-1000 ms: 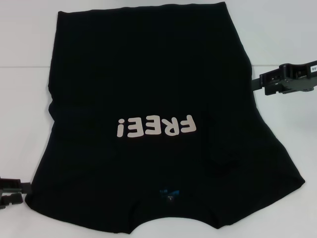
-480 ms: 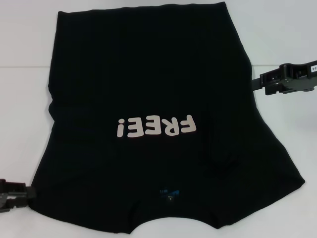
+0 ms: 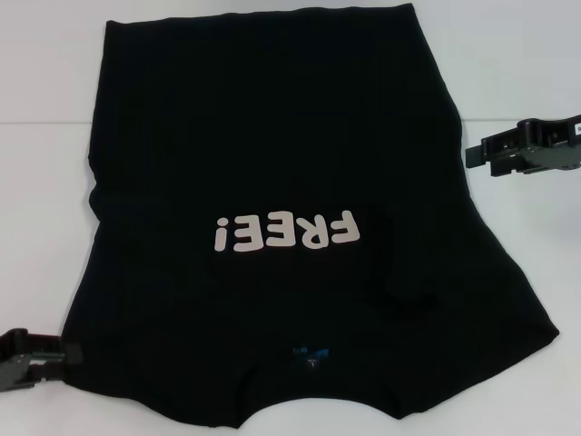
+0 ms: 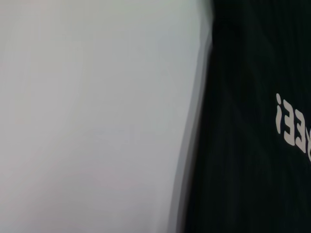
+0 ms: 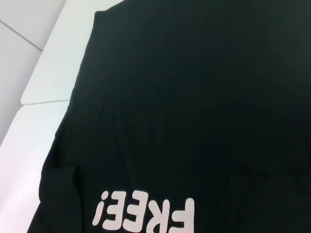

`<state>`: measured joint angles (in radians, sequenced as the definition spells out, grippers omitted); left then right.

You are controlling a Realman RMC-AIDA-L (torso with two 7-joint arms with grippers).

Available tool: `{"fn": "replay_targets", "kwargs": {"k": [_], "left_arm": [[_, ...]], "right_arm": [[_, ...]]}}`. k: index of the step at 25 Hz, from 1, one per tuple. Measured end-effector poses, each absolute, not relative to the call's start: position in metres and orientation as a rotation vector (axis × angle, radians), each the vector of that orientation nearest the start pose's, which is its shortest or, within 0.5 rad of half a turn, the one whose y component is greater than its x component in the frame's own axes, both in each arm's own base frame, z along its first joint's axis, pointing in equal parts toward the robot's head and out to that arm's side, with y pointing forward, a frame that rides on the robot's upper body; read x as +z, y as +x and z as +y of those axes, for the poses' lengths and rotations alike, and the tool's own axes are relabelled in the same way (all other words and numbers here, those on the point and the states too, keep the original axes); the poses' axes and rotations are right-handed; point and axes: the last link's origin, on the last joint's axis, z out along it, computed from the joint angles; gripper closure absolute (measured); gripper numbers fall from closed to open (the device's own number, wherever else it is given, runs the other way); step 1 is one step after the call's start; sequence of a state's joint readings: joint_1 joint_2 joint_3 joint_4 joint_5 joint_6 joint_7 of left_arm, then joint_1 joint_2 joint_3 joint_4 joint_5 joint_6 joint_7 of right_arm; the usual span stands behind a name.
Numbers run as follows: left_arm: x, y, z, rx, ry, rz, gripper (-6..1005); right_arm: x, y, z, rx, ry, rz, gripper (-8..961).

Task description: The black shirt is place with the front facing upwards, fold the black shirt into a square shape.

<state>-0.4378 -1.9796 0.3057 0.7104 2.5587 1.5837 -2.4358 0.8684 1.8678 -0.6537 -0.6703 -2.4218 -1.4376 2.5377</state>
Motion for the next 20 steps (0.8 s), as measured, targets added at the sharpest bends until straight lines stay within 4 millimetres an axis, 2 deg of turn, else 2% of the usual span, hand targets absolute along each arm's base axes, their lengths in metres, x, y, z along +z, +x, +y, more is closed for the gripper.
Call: {"fn": "replay_targets", "kwargs": {"k": [6, 12, 19, 20], "left_arm": [[0.062, -0.373, 0.277, 0.471, 2.198, 2.536, 574], [0.055, -0.365, 0.288, 0.481, 2.227, 2.490, 575], [0.058, -0.362, 0.297, 0.508, 2.223, 2.513, 452], [0.064, -0.361, 0.296, 0.536, 2.220, 2.509, 427]], "right_arm": [[0.084, 0.225, 0.434, 0.285, -2.253, 1.658, 402], [0.084, 0.225, 0.434, 0.287, -2.253, 1.659, 402], [0.085, 0.227, 0.434, 0.285, -2.249, 1.662, 401], [0.085, 0.228, 0.433, 0.286, -2.248, 1.663, 401]]}}
